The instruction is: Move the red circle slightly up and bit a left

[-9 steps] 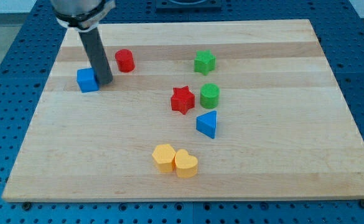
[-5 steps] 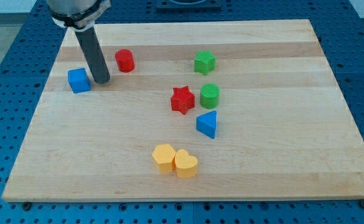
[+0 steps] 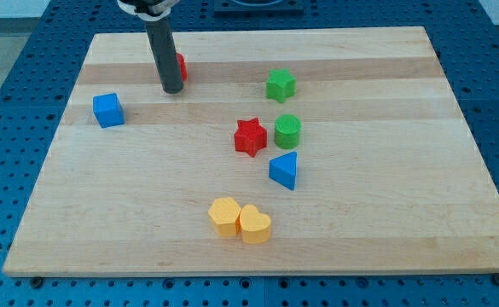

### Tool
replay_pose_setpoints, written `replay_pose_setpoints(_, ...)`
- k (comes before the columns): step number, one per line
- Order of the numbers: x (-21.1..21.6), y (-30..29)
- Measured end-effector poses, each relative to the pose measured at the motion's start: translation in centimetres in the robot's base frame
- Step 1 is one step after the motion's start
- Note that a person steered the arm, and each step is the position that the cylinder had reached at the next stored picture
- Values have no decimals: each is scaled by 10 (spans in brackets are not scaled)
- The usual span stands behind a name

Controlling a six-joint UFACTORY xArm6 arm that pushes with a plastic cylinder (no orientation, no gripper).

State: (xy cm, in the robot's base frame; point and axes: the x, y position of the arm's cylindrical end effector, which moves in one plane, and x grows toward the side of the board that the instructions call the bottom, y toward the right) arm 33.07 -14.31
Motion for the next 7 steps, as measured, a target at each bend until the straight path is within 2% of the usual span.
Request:
replay_pose_setpoints(1,0,-21)
replay_pose_setpoints(2,22,-20)
replay_pose_setpoints(3,32,22)
replay_pose_setpoints(4,25,62)
replay_pose_setpoints(5,-46,42)
replay_pose_setpoints(7,-48,22)
